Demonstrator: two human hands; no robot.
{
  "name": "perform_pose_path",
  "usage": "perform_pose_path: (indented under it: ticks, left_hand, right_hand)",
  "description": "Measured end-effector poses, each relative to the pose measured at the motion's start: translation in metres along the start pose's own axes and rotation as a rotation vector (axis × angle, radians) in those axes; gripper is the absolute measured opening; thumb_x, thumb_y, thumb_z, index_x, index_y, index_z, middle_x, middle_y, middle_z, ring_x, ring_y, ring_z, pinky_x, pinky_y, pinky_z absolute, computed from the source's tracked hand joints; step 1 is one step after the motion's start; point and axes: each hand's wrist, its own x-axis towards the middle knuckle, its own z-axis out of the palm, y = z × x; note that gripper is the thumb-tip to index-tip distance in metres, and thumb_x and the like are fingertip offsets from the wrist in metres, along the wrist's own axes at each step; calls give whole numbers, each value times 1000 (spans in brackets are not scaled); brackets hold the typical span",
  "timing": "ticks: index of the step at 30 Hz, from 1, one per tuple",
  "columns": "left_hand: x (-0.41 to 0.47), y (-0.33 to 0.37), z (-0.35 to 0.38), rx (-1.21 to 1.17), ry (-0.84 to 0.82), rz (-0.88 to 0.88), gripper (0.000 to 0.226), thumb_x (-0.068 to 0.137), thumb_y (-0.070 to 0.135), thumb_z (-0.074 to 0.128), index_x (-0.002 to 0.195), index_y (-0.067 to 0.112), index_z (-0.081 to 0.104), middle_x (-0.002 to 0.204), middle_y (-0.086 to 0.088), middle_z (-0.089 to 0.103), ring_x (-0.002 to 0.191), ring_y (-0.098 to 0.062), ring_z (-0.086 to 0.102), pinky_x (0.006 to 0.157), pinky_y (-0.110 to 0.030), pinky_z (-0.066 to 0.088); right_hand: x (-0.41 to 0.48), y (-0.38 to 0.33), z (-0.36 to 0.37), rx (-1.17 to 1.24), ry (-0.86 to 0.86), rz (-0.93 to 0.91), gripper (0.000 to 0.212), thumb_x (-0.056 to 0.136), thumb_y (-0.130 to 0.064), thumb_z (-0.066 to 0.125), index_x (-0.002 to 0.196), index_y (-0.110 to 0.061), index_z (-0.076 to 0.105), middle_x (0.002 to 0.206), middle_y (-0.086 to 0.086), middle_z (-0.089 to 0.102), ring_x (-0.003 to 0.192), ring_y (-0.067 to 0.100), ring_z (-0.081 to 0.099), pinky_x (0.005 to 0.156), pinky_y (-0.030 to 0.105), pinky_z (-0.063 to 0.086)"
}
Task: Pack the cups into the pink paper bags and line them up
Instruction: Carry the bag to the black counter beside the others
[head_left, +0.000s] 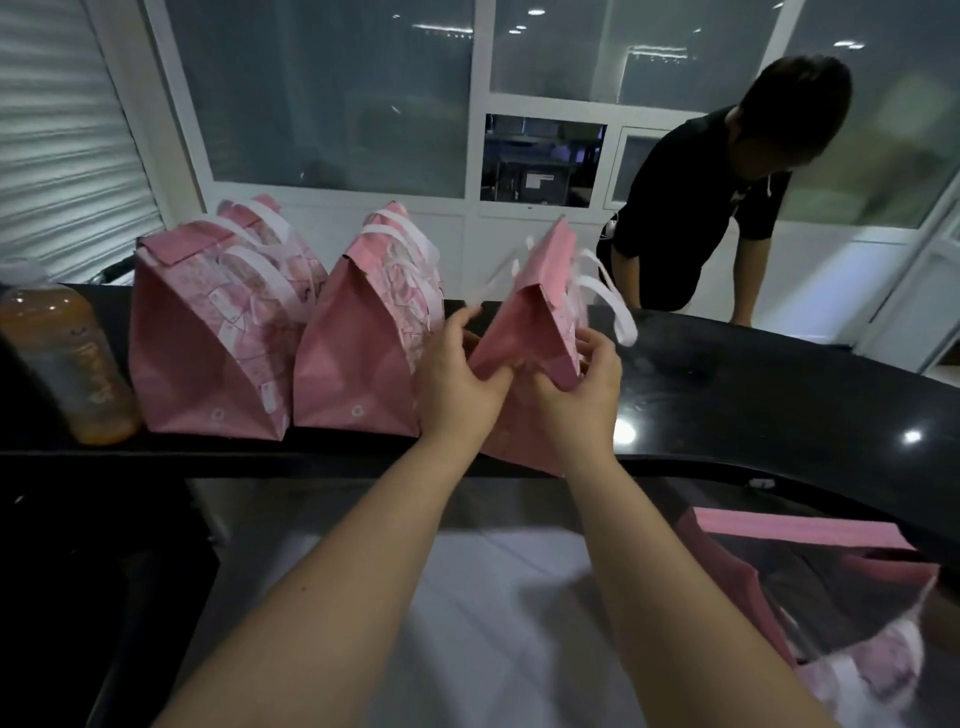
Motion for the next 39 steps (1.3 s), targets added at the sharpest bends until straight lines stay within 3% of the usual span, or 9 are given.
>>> perform_pose_path:
  ticks: [2,5,10,14,22,27,32,35,39]
  left_hand:
    - [-1,1,4,50,13,0,48,70,27,80,114,22,60,101,8,64,90,-8,60,81,-36,53]
    - [-8,-3,8,98,67,-20,39,69,30,82,101,20,64,90,18,55,86,8,53,76,-9,44]
    - [-19,-9,11,53,26,-82,41,70,34,83,102,18,62,98,2,65,92,-15,61,80,-32,52]
    - [-10,1,14,47,63,-109,44,66,43,85,96,26,58,95,9,64,82,-6,60,67,-6,41]
    - [2,-2,22,95,52,-162,43,68,40,83,96,19,58,93,2,65,84,-18,63,74,-37,52]
    - [0,-8,21,133,76,-157,36,71,29,83,95,18,58,93,4,64,86,-18,63,73,-29,49]
    - [-19,-33,11,105,54,-186,30,80,17,77,104,8,61,101,-7,65,97,-26,62,85,-46,51]
    - [-19,-35,9,122,37,-186,27,81,14,76,103,5,63,101,-9,65,95,-25,61,85,-45,51]
    - [-25,-36,5,173,-2,-165,30,83,14,74,109,4,62,106,-9,64,98,-24,60,87,-41,51]
  right_hand:
    - [3,3,-4,-15,-10,-4,56,68,-42,75,117,-32,49,112,-15,47,112,16,50,90,36,50]
    - [0,9,-9,-10,-12,-8,52,68,-48,73,113,-34,51,112,-13,49,110,15,52,80,25,48]
    - [0,13,-16,18,-38,23,45,72,-37,77,110,-35,53,114,-9,51,105,13,55,80,26,49]
    - [9,10,-17,50,-77,59,45,72,-35,80,111,-30,57,114,0,58,104,18,58,84,37,54]
    - [23,10,-7,4,-86,94,42,73,-28,77,111,-26,58,109,7,60,98,25,61,82,46,55]
    - [22,17,-3,1,-66,92,34,77,-23,72,106,-28,56,108,2,59,96,19,60,80,41,55]
    - [5,40,-7,39,-42,141,19,83,-17,67,82,-32,56,89,-6,64,78,7,60,65,25,49]
    - [4,46,-7,15,-43,171,18,84,-14,65,76,-26,56,77,-7,62,69,7,56,64,28,50]
    - [4,51,-13,1,-86,170,18,83,-14,69,77,-26,56,76,-7,61,65,3,54,61,19,43]
